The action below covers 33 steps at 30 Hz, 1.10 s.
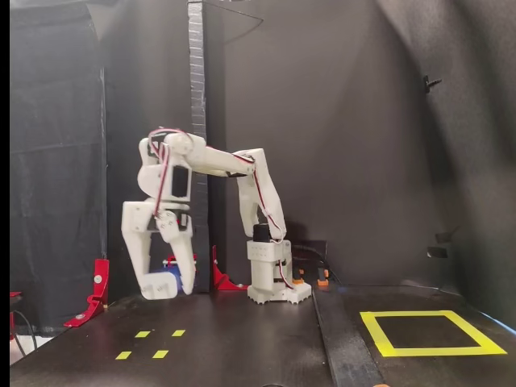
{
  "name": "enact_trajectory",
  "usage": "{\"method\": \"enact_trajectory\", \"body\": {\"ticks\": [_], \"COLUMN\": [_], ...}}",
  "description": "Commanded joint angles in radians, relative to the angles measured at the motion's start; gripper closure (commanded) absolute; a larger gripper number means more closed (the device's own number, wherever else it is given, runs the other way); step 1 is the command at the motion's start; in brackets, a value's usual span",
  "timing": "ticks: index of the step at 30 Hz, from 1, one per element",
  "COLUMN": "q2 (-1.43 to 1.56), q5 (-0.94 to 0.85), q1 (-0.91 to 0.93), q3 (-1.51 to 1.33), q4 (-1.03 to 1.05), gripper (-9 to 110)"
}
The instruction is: Grasp the block and place it in the designated area.
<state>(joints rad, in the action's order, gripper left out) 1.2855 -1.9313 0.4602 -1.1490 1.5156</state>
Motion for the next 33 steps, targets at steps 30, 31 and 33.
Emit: {"method": "enact_trajectory", "body": {"ticks": [30, 31, 33], "q2": [0.164, 0.17, 0.183], "q5": [0.594, 0.609, 0.638], "q1": [-0.647, -0.669, -0.712], "q3": [-0.153, -0.153, -0.153], "q4": [0.009, 0.017, 0.037], "gripper": [79, 79, 79]}}
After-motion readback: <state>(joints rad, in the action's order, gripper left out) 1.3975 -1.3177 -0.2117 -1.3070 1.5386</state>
